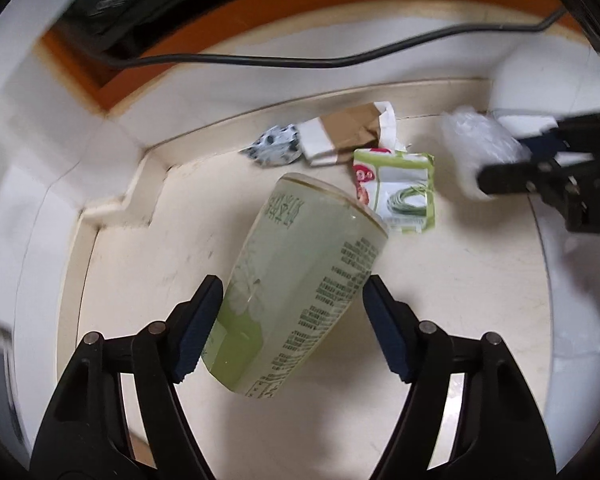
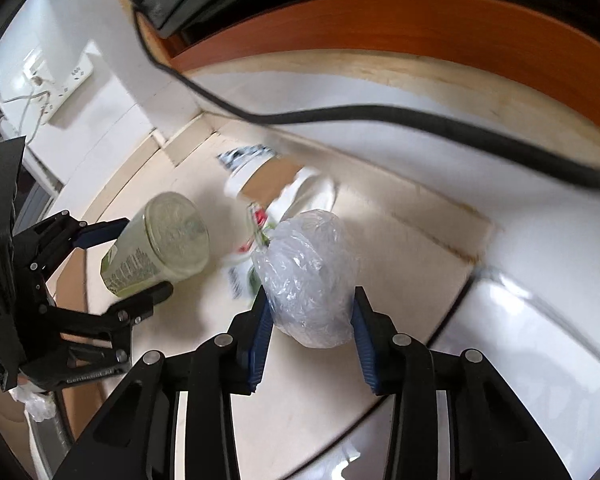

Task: Collect trash
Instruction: 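Grasp the green cup with the left tool while the right tool grasps the clear plastic bag, then carry the green cup and plastic bag down over the trash bin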

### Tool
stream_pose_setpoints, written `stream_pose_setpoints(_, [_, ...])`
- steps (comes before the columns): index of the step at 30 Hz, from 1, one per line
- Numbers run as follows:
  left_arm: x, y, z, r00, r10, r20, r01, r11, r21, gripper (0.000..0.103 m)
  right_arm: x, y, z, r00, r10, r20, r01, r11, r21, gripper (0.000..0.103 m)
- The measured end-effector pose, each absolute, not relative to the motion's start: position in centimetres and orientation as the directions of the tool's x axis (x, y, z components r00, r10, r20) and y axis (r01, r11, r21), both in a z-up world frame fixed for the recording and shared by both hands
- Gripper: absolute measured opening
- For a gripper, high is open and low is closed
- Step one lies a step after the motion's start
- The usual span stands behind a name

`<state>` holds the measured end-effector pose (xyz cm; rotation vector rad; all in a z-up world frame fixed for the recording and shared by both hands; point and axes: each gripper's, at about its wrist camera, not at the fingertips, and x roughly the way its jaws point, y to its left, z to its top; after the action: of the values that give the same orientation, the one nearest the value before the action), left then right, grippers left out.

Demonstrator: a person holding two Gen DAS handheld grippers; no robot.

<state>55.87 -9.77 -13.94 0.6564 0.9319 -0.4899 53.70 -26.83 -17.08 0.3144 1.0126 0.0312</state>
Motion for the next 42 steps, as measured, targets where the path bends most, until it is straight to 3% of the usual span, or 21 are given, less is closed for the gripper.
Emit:
stream_pose_setpoints(9, [47.4, -6.7, -7.2, 0.546, -0.086, -0.834, 0.528, 0.808, 0.262, 0.065, 45.7, -24.4, -13.7, 0.529, 0.210, -0.822, 0.096, 0.948, 0.304, 0.037])
stream_pose_setpoints(17, [33.7, -4.6, 0.4, 0.603, -0.102, -0.791, 0.469, 0.848, 0.248, 0.062, 35.2, -22.5, -6.9, 0.555, 0.276, -0.785, 0.011, 0.941, 0.339, 0.037])
stream_pose_setpoints(25, [19.9, -0.7, 3.7, 0.582, -0.158, -0.798, 0.417, 0.900, 0.126, 0.060, 22.5, -19.2, -2.0, 0.569, 0.342, -0.748, -0.103, 0.932, 0.348, 0.037])
stream_pose_setpoints(32, [8.8, 1.5, 0.4, 0.591, -0.189, -0.784, 0.358, 0.933, 0.045, 0.060, 11.5, -15.7, -3.4, 0.556, 0.340, -0.759, -0.177, 0.940, 0.292, 0.037])
stream_pose_setpoints(42, [0.0, 4.4, -15.1, 0.487, -0.201, -0.850, 0.225, 0.969, -0.100, 0.060, 0.6, -11.6, -16.2, 0.556, 0.237, -0.797, -0.233, 0.965, 0.124, 0.037])
